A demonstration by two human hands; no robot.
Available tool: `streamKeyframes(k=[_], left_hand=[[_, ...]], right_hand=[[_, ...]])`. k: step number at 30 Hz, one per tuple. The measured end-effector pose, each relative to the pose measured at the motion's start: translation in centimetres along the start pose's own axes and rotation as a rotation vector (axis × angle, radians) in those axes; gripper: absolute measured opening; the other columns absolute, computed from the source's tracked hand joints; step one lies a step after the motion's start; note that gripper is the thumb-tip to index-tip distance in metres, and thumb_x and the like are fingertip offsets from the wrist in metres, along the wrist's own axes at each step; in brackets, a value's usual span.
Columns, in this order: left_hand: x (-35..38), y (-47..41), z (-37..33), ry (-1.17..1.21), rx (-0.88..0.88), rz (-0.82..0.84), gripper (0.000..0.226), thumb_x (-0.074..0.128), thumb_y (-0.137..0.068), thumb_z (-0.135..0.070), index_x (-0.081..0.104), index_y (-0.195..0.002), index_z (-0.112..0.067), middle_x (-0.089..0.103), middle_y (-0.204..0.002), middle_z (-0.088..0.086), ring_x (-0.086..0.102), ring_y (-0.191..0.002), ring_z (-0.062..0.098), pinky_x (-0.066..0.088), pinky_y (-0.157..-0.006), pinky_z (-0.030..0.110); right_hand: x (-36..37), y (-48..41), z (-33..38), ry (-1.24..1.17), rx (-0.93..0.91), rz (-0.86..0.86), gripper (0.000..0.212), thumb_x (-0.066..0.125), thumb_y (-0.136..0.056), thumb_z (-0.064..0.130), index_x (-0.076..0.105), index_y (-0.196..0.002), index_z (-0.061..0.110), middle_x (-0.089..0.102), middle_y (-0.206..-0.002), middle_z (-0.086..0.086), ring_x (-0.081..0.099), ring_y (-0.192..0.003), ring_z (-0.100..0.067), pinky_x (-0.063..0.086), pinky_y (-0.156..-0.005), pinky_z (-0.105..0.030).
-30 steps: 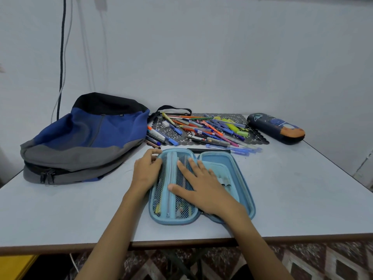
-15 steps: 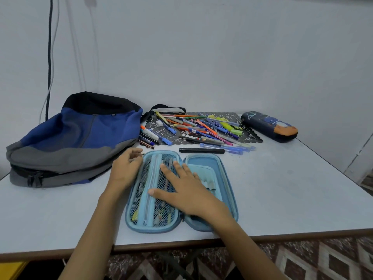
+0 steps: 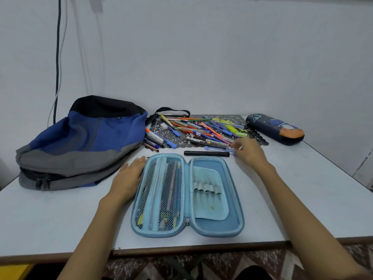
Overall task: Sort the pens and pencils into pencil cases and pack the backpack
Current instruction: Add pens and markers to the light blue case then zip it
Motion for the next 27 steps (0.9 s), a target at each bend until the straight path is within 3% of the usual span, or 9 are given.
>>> streamKeyframes(k=[5,10,12,15,17,21,24,27], left_hand=[[-0.5,0.2,-0.1,0.012,0.006,-0.029,0.05,0.034,-0.105,-0.024,0.021,-0.153,-0.022,0.021,-0.161,0.001,0.017,-0.148,0.015,0.009,-0.119,0.032],[-0.5,0.3,-0.1,0.065,0.006,-0.072,0.046,0.036,-0.104,-0.022,0.033,-0.15,-0.022,0.027,-0.158,-0.001,0.021,-0.147,0.014,0.011,-0.119,0.032],[-0.8,0.4,0.0,0.113,0.016,-0.101,0.042,0.04,-0.103,-0.02,0.042,-0.145,-0.023,0.036,-0.154,-0.001,0.03,-0.144,0.018,0.02,-0.118,0.035],[-2.5,0.9,0.1,0.312,0.007,-0.253,0.035,0.046,-0.1,-0.012,0.058,-0.132,-0.02,0.06,-0.132,0.0,0.054,-0.122,0.019,0.039,-0.098,0.027],[-3.4,1.6,0.6,0.503,-0.054,-0.34,0.031,0.046,-0.101,-0.02,0.06,-0.13,-0.019,0.063,-0.127,-0.002,0.055,-0.119,0.014,0.039,-0.097,0.025],[-3.9,2.2,-0.7,0.764,-0.07,-0.349,0.044,0.051,-0.093,-0.052,0.057,-0.131,-0.031,0.057,-0.132,-0.015,0.05,-0.125,0.005,0.037,-0.11,0.036],[-4.3,2.0,-4.2,0.564,0.044,-0.261,0.073,0.044,-0.075,-0.076,0.049,-0.137,-0.037,0.047,-0.144,-0.015,0.038,-0.136,0.007,0.021,-0.119,0.045],[-1.6,1.7,-7.0,0.267,0.107,-0.003,0.098,0.027,-0.064,-0.087,0.028,-0.15,-0.039,0.019,-0.159,-0.017,0.012,-0.147,0.005,0.0,-0.121,0.043]], right_hand=[[0.5,0.9,-0.8,-0.024,-0.09,-0.058,0.013,0.069,-0.087,0.017,0.071,-0.099,0.015,0.059,-0.096,-0.002,0.05,-0.089,-0.015,0.042,-0.072,-0.032],[-0.2,1.4,-1.4,0.013,-0.096,-0.092,0.002,0.071,-0.085,0.022,0.07,-0.084,0.02,0.055,-0.092,0.002,0.049,-0.093,-0.017,0.045,-0.076,-0.036],[-0.2,1.6,-1.8,0.039,-0.071,-0.064,0.005,0.072,-0.085,0.025,0.07,-0.085,0.02,0.052,-0.095,0.002,0.044,-0.098,-0.016,0.043,-0.084,-0.039],[-0.6,1.7,-2.5,-0.031,-0.033,-0.056,0.006,0.075,-0.081,0.023,0.069,-0.08,0.023,0.052,-0.099,0.003,0.043,-0.1,-0.015,0.042,-0.085,-0.036],[-1.4,1.7,-3.1,-0.234,-0.009,-0.071,0.009,0.076,-0.079,0.017,0.068,-0.078,0.022,0.06,-0.1,-0.001,0.052,-0.094,-0.016,0.042,-0.076,-0.03],[-4.2,1.8,-4.5,-0.732,0.044,-0.179,0.017,0.077,-0.077,0.006,0.069,-0.091,0.012,0.069,-0.094,-0.005,0.062,-0.083,-0.016,0.046,-0.069,-0.022],[-5.4,2.1,-6.4,-1.193,0.13,-0.305,0.018,0.071,-0.081,0.0,0.065,-0.089,0.015,0.07,-0.086,0.005,0.064,-0.077,-0.013,0.051,-0.069,-0.025],[-4.7,2.0,-7.8,-1.5,0.265,-0.343,0.006,0.065,-0.09,0.012,0.065,-0.091,0.017,0.067,-0.073,0.007,0.063,-0.07,-0.011,0.055,-0.072,-0.028]])
Point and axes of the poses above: each hand's wrist, its own y-axis away from the middle knuckle, its own x-axis out of the palm, z = x × y, the point moved 10 cm from there along -y, towards the middle knuckle
